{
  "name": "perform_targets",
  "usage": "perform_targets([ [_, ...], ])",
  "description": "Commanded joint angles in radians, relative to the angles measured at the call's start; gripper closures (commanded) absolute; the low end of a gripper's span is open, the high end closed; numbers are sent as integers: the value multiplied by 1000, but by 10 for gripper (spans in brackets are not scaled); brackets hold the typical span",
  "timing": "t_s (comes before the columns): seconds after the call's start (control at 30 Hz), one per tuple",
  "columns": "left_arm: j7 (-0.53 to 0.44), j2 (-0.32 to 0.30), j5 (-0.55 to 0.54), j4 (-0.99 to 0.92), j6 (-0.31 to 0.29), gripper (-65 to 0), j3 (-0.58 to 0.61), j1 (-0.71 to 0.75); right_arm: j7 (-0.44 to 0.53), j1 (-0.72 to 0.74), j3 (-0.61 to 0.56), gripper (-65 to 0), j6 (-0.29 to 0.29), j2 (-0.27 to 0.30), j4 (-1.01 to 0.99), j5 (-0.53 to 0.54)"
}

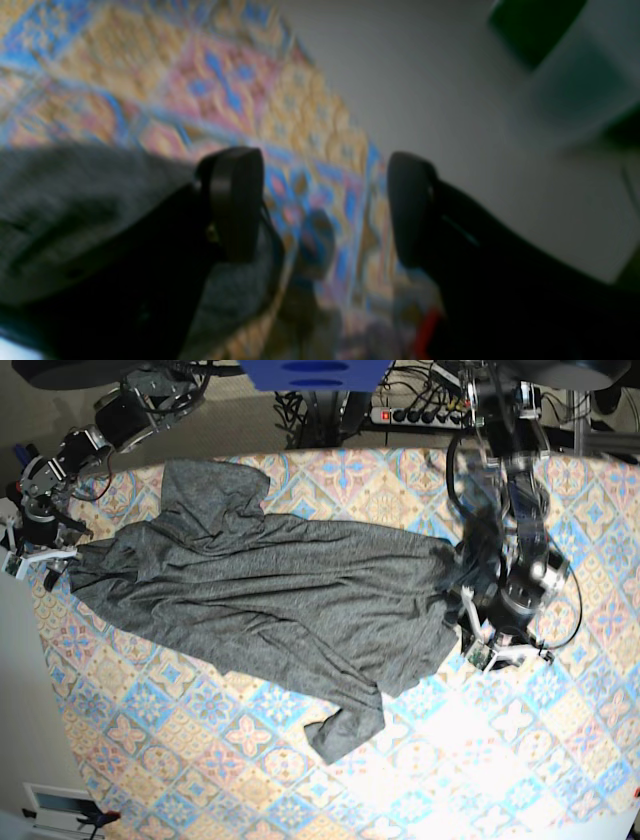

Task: Layout the t-shirt on the table in an organized manner, then fold the t-shirt properly
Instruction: 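Grasp the shirt edge with the left gripper near its middle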

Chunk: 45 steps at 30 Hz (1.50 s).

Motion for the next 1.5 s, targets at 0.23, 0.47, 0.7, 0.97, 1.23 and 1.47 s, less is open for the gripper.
perform_targets([
  [0.23, -31, 3, -23, -324, 2, -236, 243, -207, 18, -52, -94, -379, 3, 13, 20, 15],
  [0.47, -212, 79, -15, -683, 2, -236, 279, -330, 20, -71, -105, -379, 3, 13, 62, 15],
  [0.7, -414, 72, -17, -1125, 2, -236, 239, -486, 24, -92, -109, -379, 3, 13, 92, 15],
  [0.97, -439, -79, -14, -1191, 2, -234, 127, -406, 21, -114, -234, -379, 3, 13, 125, 15],
  [1.23, -446, -175, -23, -1186, 2, -233, 117, -230, 20, -114, -444, -379, 3, 13, 143, 15],
  [1.47, -439, -168, -17, -1026, 2, -233, -15, -126, 18, -95, -619, -379, 3, 67, 74, 15],
])
